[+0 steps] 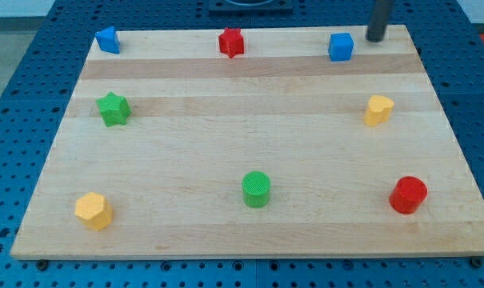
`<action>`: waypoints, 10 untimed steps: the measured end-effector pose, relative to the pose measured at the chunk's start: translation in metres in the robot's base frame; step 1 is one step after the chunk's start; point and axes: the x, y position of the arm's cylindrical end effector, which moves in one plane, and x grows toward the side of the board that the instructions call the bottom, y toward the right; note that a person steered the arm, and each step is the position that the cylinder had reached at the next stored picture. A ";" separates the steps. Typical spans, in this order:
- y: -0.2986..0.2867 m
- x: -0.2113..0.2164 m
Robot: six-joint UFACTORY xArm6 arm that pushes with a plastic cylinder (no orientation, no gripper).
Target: Push the blue cube towards the red star
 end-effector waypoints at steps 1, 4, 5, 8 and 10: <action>-0.047 0.031; -0.175 0.035; -0.106 0.040; -0.105 -0.044; -0.060 -0.039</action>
